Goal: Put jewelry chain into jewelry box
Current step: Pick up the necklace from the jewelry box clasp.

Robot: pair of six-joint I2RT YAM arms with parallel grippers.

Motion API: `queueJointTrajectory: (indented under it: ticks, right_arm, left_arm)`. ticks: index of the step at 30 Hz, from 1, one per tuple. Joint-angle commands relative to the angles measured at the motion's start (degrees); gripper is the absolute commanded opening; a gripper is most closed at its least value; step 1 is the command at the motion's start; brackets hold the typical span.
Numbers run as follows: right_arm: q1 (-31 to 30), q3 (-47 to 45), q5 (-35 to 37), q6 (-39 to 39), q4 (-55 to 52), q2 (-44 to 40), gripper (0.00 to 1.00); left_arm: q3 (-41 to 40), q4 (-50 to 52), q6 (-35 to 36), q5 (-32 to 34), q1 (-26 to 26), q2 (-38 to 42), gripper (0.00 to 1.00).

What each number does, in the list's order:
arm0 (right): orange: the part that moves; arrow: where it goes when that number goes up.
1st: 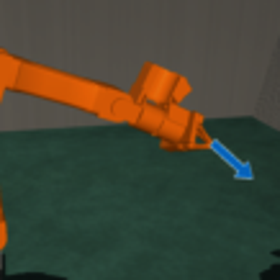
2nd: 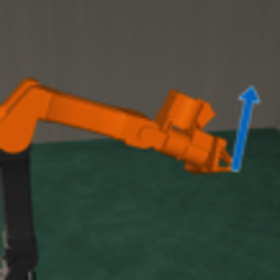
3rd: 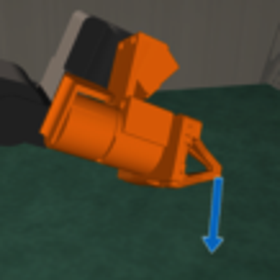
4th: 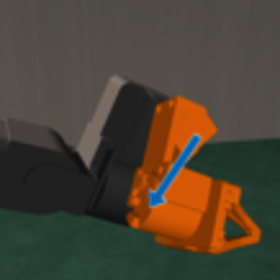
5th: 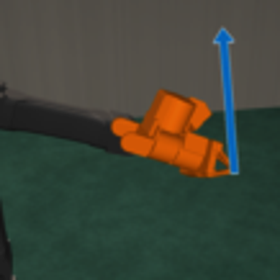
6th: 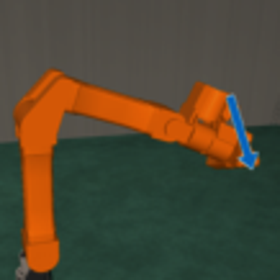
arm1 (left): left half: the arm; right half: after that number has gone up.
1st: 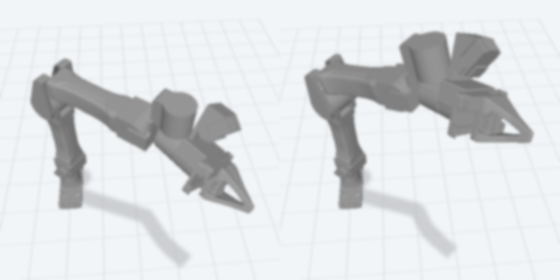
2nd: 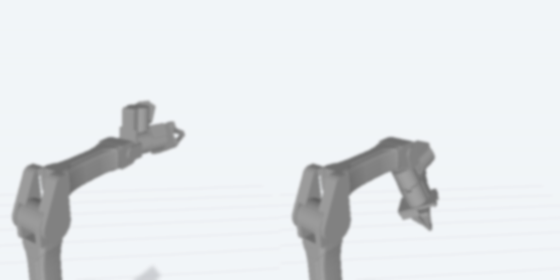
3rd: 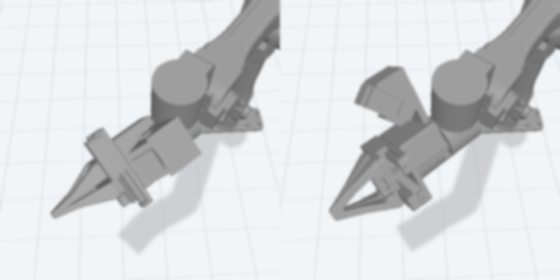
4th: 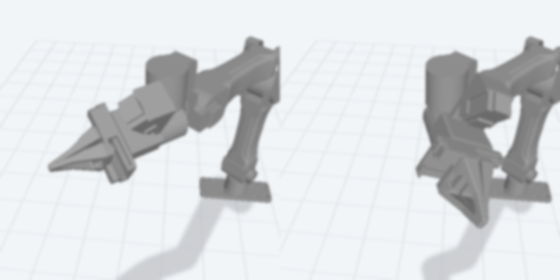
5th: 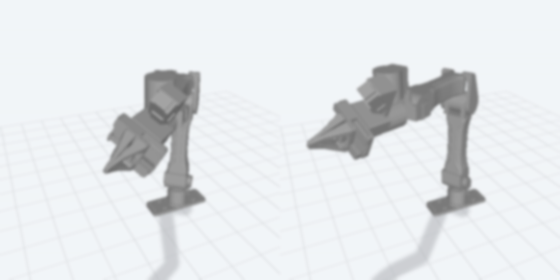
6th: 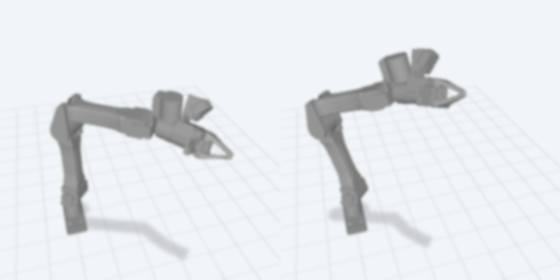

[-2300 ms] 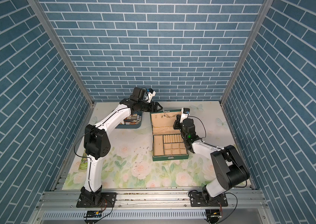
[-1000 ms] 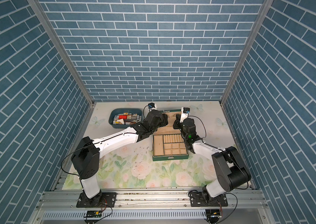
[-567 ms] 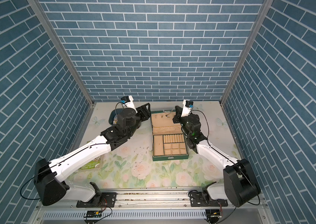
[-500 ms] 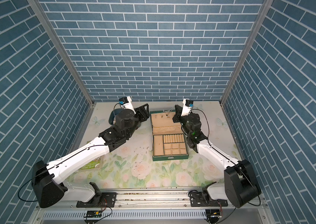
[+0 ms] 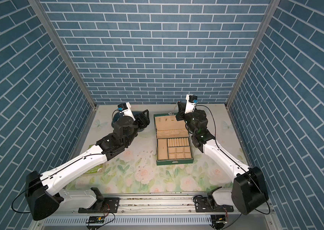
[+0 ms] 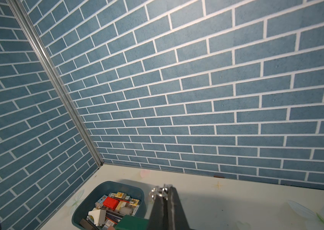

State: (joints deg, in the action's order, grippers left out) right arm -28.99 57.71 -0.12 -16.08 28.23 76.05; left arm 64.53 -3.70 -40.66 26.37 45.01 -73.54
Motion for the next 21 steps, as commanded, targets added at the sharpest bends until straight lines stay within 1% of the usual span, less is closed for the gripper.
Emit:
queueJointTrajectory:
  ticks: [1, 9, 12, 15, 19, 21]
  right_arm:
    - [-0.29, 3.28, -0.85, 2.77, -1.46, -1.69, 0.00]
    - [-0.27, 8.76, -1.81, 4.30, -4.49, -1.24, 0.00]
    - [-0.27, 9.30, -2.51, 4.30, -5.24, -1.71, 0.00]
    - [-0.25, 8.95, -3.19, 4.30, -5.84, -2.59, 0.00]
    - [-0.25, 8.22, -3.83, 4.30, -6.08, -3.95, 0.00]
    - [-0.30, 8.03, -6.56, 4.30, -6.50, -4.51, 0.00]
  left_arm:
    - [-1.03, 0.47, 1.37, 1.11, -0.18, 0.97, 0.71]
    - [-1.46, -0.09, 2.23, 1.18, -0.19, 1.50, 0.72]
    - [-2.05, -1.66, 3.75, 0.10, -0.19, 1.95, 0.75]
    - [-2.95, -4.79, 7.25, -3.70, -0.26, 2.12, 0.81]
    - [-5.02, -11.03, 13.97, -11.98, -0.43, 2.61, 0.86]
    - [-6.16, -13.83, 17.87, -16.26, -0.63, 2.75, 0.87]
